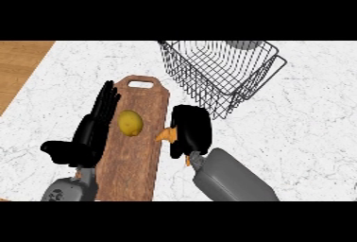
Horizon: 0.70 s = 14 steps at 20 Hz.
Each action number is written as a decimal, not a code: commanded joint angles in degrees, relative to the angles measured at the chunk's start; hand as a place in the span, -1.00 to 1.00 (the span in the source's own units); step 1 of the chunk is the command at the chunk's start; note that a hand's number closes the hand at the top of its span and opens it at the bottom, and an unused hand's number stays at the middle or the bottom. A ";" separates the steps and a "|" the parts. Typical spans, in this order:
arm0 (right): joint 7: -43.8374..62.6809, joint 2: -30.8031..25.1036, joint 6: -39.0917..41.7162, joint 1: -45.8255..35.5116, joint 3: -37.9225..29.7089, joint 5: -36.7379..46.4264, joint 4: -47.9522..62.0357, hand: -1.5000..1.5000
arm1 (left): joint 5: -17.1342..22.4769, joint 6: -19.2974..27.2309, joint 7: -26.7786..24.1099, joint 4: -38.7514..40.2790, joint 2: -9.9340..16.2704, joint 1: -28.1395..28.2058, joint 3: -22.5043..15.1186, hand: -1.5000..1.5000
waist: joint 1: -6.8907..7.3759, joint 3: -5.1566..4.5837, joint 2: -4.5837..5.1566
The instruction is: Pick the croissant from the placemat and place it in the basket
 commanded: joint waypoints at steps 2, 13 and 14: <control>5.44 0.00 -11.81 -6.93 8.48 -5.09 -7.78 1.00 | 0.43 0.15 -0.07 -0.30 0.70 1.27 1.36 0.00 | -1.58 -0.16 -0.81; 24.29 -0.02 -17.08 -22.39 11.90 -8.68 -17.36 1.00 | -1.14 2.40 -1.35 0.01 1.02 3.27 3.48 0.00 | -6.71 -0.27 -1.33; 26.10 -0.02 -15.48 -22.73 11.72 -8.48 -17.51 1.00 | 1.41 0.11 -2.28 -0.83 1.85 5.55 4.60 0.00 | -6.75 -0.29 -1.42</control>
